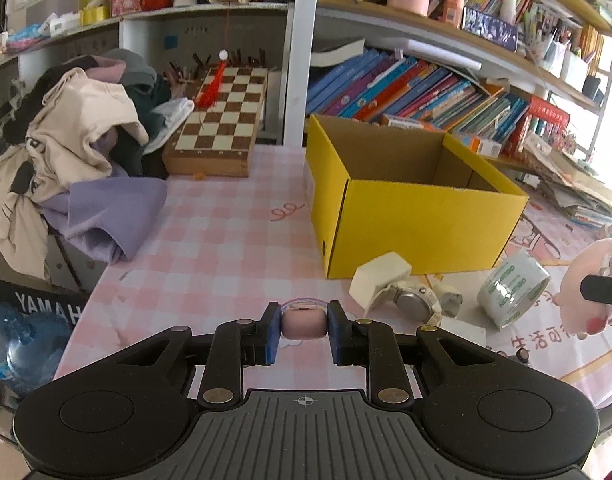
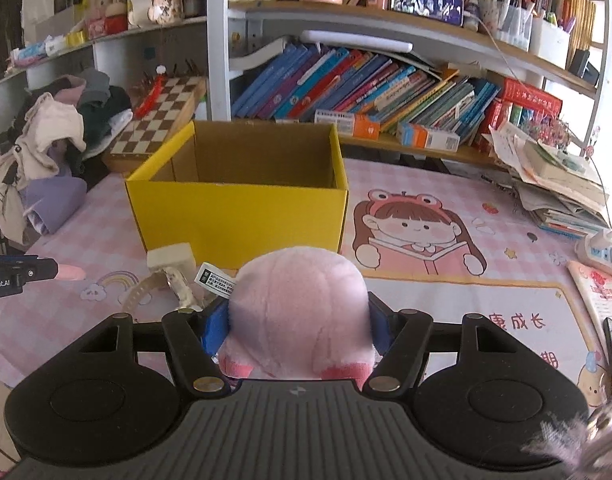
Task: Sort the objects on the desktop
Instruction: 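Lift the pink plush pig with the right gripper and carry it over the yellow box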
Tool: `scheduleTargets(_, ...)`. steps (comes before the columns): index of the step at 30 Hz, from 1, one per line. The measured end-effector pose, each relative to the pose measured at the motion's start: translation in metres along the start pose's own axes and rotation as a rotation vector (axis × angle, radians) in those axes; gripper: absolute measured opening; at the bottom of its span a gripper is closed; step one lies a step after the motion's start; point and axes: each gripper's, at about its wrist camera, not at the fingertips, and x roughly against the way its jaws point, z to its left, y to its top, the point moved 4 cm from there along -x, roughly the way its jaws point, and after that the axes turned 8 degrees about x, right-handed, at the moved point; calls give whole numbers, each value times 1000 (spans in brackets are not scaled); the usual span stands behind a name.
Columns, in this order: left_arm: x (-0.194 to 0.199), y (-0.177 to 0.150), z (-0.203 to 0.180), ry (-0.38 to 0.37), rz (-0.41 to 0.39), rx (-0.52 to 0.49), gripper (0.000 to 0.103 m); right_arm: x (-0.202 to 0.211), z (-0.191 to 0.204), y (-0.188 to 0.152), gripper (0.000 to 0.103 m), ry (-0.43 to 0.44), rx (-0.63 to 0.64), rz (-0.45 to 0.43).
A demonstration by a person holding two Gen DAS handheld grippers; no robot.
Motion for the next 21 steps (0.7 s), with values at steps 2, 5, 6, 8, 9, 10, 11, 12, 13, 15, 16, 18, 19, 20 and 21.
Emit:
scheduleTargets(2,3,1,0,-4,-10,-3,23,3,1,1,65,-2,2,-8)
scheduleTargets(5,8,3,0,-12,-21,-6,23,6,3,1,65,-3,1,-15)
scheduleTargets(6,10,4,-1,-15,-24,-8,23,6,3,2,65,-4,1,-17)
scheduleTargets(8,15,6,-3,-23,-35,-17,23,7,4,3,65,-4,2,-22)
scheduleTargets(9,17,7,-4,-28,-41,-22,23,8,5,5,65,-4,2,-26)
scheduleTargets(10,19,8,-5,-34,-46,-28,23,9,5,6,65,-3,3,-31)
scheduleTargets(11,22,10,-7,-39,-54,-33,23,10,6,8,65,-2,3,-37)
scheduleTargets(12,25,12,-8,-43,-62,-38,23,11,6,10,65,0,2,-44)
scheduleTargets(13,27,13,-9,-48,-69,-42,23,13,7,12,65,1,0,-50)
scheduleTargets(15,31,17,-10,-55,-80,-47,23,14,7,15,65,4,-2,-61)
scheduleTargets(16,33,19,-10,-58,-86,-50,23,15,7,16,65,4,-2,-65)
scheduleTargets(18,37,22,-12,-66,-97,-55,23,16,7,19,65,4,-4,-73)
scheduleTargets(19,38,24,-12,-70,-101,-57,23,17,7,21,65,4,-4,-76)
scheduleTargets(20,39,26,-13,-74,-106,-59,23,17,7,22,65,3,-5,-79)
scheduleTargets(21,40,27,-13,-79,-110,-61,23,18,7,24,65,3,-5,-83)
